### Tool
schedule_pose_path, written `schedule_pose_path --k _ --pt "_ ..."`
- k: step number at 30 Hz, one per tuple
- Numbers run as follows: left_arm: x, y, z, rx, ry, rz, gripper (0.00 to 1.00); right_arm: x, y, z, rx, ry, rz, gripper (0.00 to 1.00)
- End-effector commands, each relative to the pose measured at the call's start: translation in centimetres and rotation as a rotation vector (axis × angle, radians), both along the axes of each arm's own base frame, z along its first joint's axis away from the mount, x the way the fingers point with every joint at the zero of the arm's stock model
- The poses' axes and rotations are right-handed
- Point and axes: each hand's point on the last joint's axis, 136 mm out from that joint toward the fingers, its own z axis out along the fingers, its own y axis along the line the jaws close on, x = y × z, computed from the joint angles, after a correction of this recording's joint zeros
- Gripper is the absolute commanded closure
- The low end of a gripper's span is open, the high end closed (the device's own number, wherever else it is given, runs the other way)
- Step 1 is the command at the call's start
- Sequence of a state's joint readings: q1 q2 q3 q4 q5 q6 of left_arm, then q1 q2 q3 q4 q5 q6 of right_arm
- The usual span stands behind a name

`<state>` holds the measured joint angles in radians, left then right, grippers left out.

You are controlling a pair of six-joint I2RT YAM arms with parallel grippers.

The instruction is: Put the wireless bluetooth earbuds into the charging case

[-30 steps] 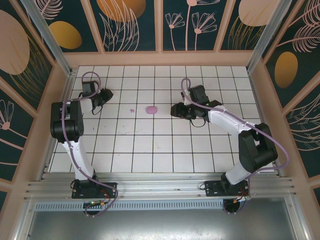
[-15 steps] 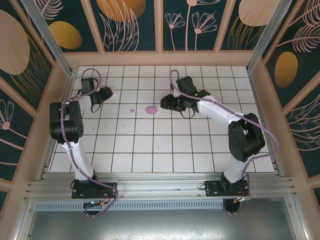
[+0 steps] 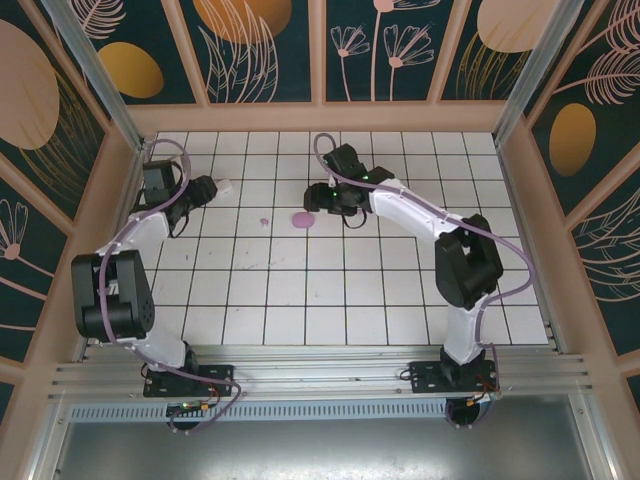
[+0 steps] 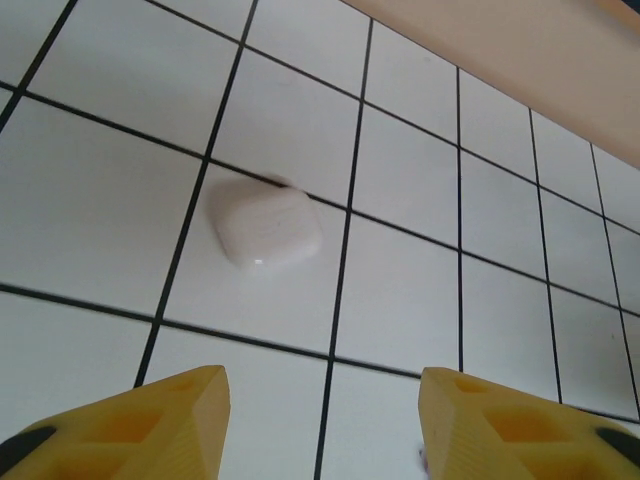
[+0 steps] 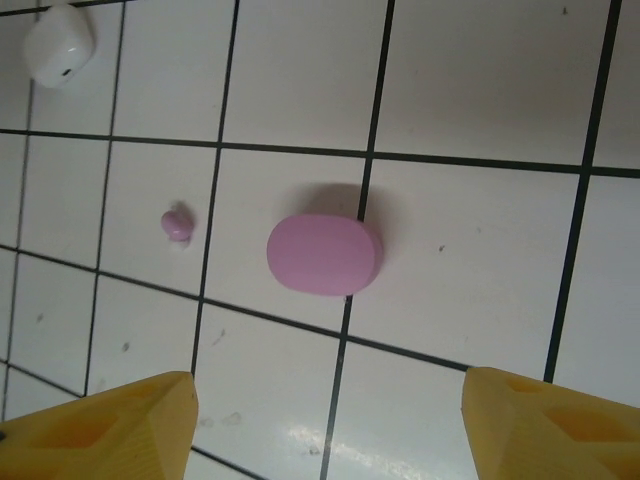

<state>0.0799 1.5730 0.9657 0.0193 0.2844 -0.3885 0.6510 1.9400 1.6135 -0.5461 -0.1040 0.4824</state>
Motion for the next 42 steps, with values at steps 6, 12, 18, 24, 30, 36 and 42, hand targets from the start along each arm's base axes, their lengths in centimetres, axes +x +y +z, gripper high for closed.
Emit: schedule_pose_path --k 6,12,18,24,30,36,42 --pt "-4.8 -7.3 -1.3 -0.034 0.017 -0.196 0.46 1.0 3.2 -3.6 -0.161 0.087 -0.067 0.22" --pt "-5.0 -8.3 -1.1 -0.015 -0.002 -0.239 0.45 2.3 2.8 -6.3 -0.287 0.129 -0.148 0.17" --pt "-5.1 -8.2 -1.8 0.002 0.001 -0.238 0.45 2.1 3.0 -8.8 -0.282 0.189 -0.159 0.1" --pt "-4.7 -8.3 -1.5 -0.016 -0.013 -0.234 0.44 2.1 3.7 -10.2 -0.268 0.209 -0.136 0.09" --pt "-5.2 -8.3 -2.7 -0.016 0.017 -0.235 0.44 1.5 3.9 -12.1 -0.278 0.239 -0.108 0.11" --pt "-5.5 -7.9 -2.3 0.013 -0.004 -0.231 0.43 1.7 3.9 -12.9 -0.293 0.231 -0.08 0.25" --pt "-5.6 -8.1 -1.8 0.007 -0.007 -0.237 0.42 1.4 3.5 -13.4 -0.335 0.217 -0.055 0.33"
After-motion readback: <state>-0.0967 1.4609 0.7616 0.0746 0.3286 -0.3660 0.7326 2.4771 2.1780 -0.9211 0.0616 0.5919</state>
